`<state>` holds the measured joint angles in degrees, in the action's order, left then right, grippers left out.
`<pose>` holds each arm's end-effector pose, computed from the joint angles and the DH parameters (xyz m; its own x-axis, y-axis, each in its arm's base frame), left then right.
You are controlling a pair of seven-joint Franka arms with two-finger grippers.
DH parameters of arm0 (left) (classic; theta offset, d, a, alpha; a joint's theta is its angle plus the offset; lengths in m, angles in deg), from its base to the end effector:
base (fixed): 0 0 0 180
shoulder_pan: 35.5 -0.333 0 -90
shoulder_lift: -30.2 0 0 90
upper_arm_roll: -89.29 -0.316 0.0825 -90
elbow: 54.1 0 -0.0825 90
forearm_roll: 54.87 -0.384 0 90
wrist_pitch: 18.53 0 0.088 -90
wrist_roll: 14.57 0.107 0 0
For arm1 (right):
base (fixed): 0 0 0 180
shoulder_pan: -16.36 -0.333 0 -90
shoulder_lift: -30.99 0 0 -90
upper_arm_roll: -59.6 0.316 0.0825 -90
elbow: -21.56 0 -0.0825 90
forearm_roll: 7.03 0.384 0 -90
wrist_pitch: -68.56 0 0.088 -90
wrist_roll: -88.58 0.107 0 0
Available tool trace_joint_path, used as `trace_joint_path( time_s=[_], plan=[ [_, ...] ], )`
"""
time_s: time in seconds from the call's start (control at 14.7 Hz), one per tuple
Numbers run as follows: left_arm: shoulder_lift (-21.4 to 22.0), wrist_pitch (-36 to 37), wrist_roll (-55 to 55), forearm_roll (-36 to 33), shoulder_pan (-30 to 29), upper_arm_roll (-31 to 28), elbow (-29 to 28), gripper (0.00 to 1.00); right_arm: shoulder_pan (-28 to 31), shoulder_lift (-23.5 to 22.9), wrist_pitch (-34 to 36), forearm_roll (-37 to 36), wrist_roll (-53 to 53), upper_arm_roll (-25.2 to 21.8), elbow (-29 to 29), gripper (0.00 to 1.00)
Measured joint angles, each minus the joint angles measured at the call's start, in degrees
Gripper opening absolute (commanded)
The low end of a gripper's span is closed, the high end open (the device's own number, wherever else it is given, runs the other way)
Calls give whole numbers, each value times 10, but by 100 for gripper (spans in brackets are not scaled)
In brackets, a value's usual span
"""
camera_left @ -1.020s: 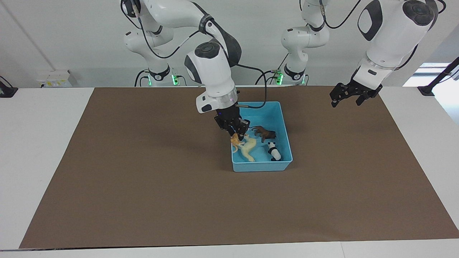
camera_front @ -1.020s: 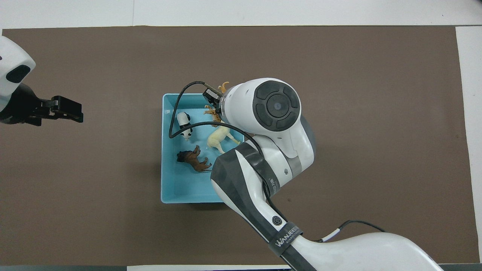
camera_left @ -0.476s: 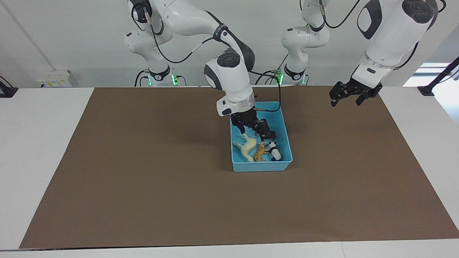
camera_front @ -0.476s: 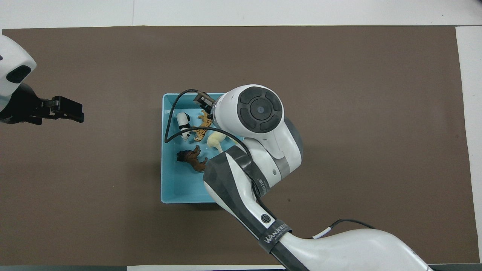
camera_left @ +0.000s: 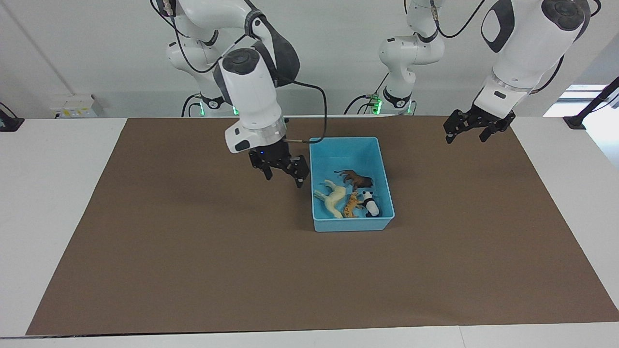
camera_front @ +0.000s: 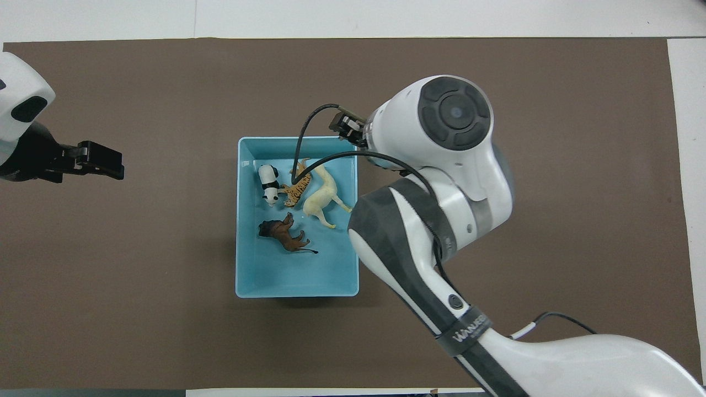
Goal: Put all toys into storage box
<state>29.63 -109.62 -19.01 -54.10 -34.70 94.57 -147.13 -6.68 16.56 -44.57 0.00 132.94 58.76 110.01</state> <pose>0.5540 -0.0602 0.5957 0.9986 -0.0283 -0.0447 -0.0278 -0.9996 0.0109 0.6051 0.2564 0.5241 0.9086 -0.4153 0.0444 -0.3985 -0.8939 -0.2052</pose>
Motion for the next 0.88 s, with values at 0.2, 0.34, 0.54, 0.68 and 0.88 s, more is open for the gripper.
trace_joint_path(
  time_s=[0.2, 0.34, 0.54, 0.68, 0.88],
  plan=[
    [0, 0, 0, 0, 0, -2, 0, 100, 81, 56, 77, -2, -154, -1, -1, 100],
    [0, 0, 0, 0, 0, -2, 0, 100, 136, 94, 125, -2, -245, -3, -1, 100],
    [0, 0, 0, 0, 0, -2, 0, 100, 197, 131, 176, -2, -350, -3, 0, 100],
    [0, 0, 0, 0, 0, -2, 0, 100, 233, 139, 194, -2, -407, -3, 1, 100],
    [0, 0, 0, 0, 0, -2, 0, 100, 247, 140, 198, -34, -428, -2, 10, 100]
  ],
)
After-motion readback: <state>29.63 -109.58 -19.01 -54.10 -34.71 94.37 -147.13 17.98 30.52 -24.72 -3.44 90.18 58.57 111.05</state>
